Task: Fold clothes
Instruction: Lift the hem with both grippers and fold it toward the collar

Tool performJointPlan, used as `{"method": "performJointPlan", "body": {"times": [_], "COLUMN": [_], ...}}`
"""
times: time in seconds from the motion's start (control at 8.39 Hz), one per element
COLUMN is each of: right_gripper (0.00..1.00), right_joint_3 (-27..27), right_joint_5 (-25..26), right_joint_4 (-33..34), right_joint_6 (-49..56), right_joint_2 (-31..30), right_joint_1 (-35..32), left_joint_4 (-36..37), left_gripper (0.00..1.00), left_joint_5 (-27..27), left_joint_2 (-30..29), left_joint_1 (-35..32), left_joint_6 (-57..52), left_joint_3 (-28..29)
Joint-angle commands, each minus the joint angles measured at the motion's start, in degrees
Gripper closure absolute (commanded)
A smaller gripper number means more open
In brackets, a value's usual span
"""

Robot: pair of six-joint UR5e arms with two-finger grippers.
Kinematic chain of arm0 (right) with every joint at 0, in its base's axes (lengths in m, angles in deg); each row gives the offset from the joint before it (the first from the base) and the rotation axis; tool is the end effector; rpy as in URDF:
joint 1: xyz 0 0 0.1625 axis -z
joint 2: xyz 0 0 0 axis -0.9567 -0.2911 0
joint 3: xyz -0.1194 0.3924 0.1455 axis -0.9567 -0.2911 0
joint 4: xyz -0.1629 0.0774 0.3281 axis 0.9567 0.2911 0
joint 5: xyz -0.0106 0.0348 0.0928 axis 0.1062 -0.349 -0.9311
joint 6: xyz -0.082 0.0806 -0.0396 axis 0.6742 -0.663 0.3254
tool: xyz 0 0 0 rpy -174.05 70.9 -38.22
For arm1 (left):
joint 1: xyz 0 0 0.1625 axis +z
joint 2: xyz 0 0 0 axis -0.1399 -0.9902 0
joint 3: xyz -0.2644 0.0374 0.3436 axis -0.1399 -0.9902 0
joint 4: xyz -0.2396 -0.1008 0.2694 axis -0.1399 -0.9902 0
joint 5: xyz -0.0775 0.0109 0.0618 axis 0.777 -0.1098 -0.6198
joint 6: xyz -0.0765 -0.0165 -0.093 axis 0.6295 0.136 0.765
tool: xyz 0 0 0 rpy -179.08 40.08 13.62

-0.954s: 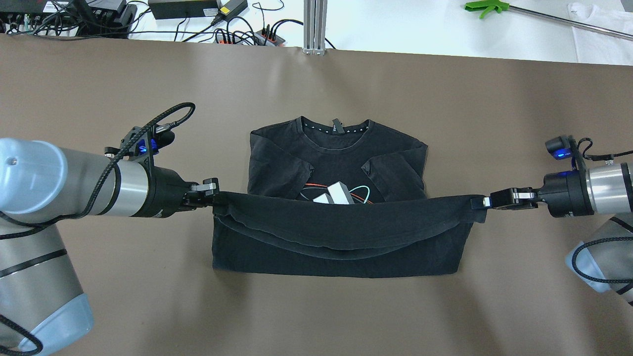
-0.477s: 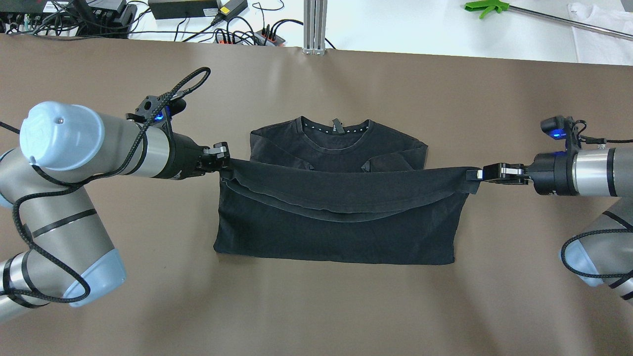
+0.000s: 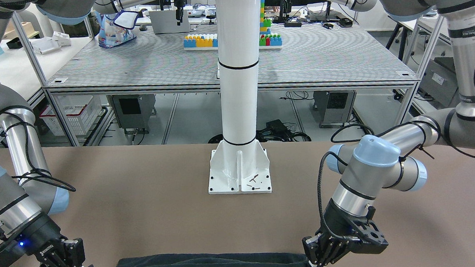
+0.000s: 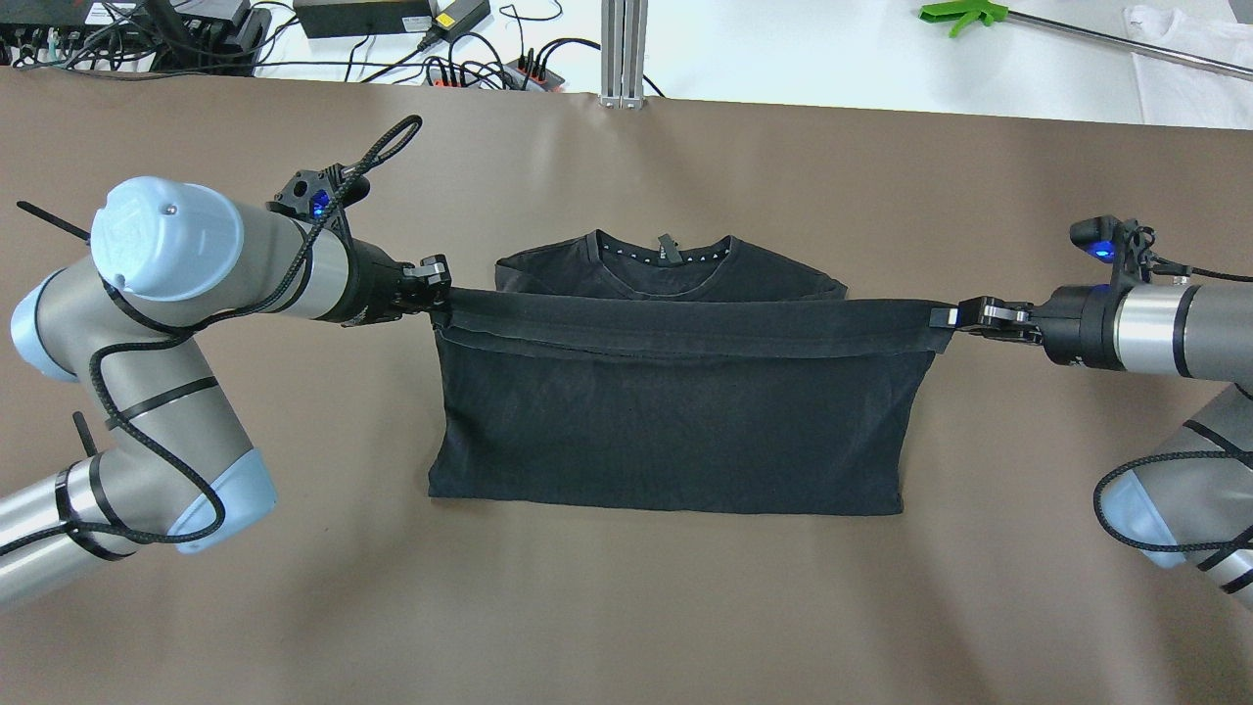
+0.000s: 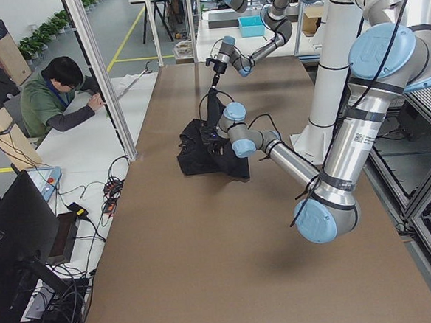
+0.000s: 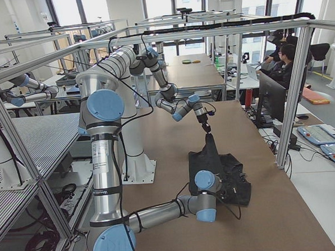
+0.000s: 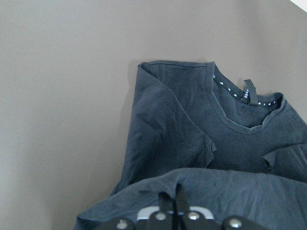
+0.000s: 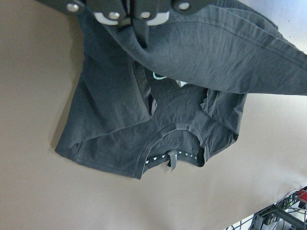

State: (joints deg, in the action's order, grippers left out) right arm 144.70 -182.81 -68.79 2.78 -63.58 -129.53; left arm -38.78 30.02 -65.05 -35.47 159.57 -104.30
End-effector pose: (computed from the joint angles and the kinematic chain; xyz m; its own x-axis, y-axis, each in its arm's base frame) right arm -0.2235 -0.4693 0.4427 0.1973 -0.1063 0.9746 -0.4168 0.8907 0.1815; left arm 0.3784 -0.4936 0.2811 0.3182 -0.2197 -0.9222 0.4428 0.8946 -0.0603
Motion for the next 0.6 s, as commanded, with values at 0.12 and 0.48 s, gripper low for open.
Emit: {"method": "performJointPlan", "body": {"times": [0.12,0.48], "right_gripper": [1.0,1.0], "right_joint_3": [-6.29,-4.99], "right_joint_5": [3.76,3.76], "right_joint_4": [0.52,5.23], "right_joint_6": [-0.03,-1.26], "right_joint_2": [2.32,6.36], "right_joint_1": [0.2,0.2], "left_joint_4": [-2.11,-1.32], "left_gripper": [1.0,1.0], "left_joint_5": [-1.68,-1.77], "left_joint_2": [-0.4,-4.6], "left_joint_1": [-1.57,-1.93], "left_joint_6": [0.07,1.04], "left_joint_3": [5.04,5.13]}}
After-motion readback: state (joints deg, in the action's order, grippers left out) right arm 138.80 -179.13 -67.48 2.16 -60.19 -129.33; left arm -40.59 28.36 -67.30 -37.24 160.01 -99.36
